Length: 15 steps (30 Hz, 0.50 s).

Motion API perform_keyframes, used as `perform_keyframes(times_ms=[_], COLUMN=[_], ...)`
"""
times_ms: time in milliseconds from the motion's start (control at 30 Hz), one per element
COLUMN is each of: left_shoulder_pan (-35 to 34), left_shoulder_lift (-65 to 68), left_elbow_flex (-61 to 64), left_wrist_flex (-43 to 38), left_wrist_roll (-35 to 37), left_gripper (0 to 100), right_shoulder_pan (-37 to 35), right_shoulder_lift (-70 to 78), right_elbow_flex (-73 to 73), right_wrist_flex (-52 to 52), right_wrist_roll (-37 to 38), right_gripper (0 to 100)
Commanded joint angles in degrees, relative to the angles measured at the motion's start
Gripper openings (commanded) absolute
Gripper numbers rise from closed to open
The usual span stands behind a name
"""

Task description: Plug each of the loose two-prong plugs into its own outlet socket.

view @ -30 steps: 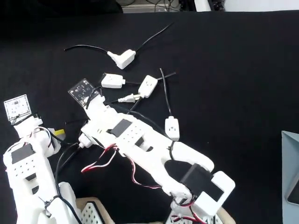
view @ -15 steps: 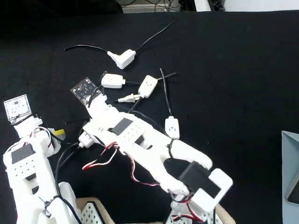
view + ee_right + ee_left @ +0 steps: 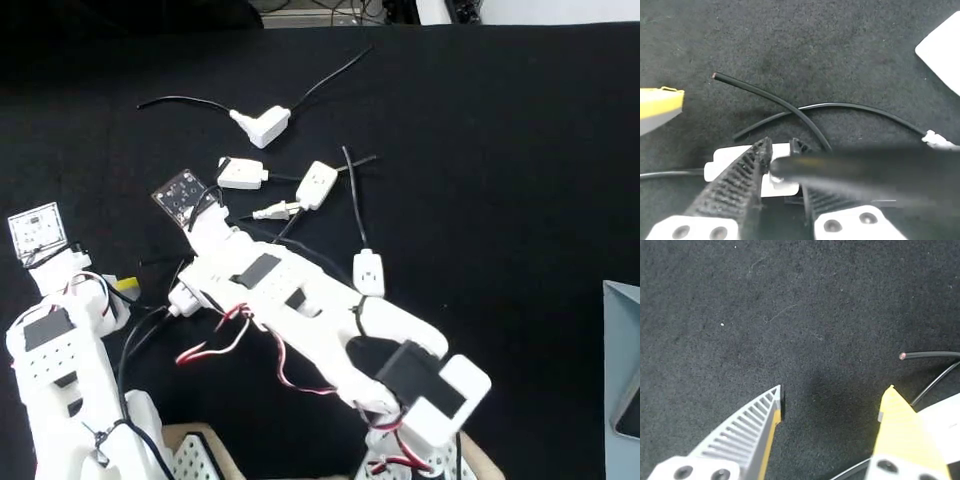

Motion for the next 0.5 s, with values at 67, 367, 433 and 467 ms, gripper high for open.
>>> perform_keyframes(times_ms=[67, 367, 433, 467], left_shoulder_pan=[-0.5, -0.6, -0.6, -0.6], left_shoulder_lift=[-1.1, -1.1, -1.1, -1.1], left_elbow_flex=[-0.2, -0.1, -0.1, -0.1], left_wrist_flex=[-0.9, -0.8, -0.9, -0.9], left_wrist_roll=[0.5, 0.4, 0.4, 0.4], left_gripper=[31, 31, 31, 31], right_shoulder_pan=[-0.4, -0.5, -0.1, 0.0], right_shoulder_lift=[2.4, 2.8, 2.0, 0.8], right_elbow_flex=[-1.2, -2.1, -2.4, -2.7], right_wrist_flex=[0.3, 4.2, 4.2, 4.2], right_wrist_roll=[0.7, 0.9, 0.9, 0.9], right_gripper=[1.1, 1.1, 1.1, 1.1])
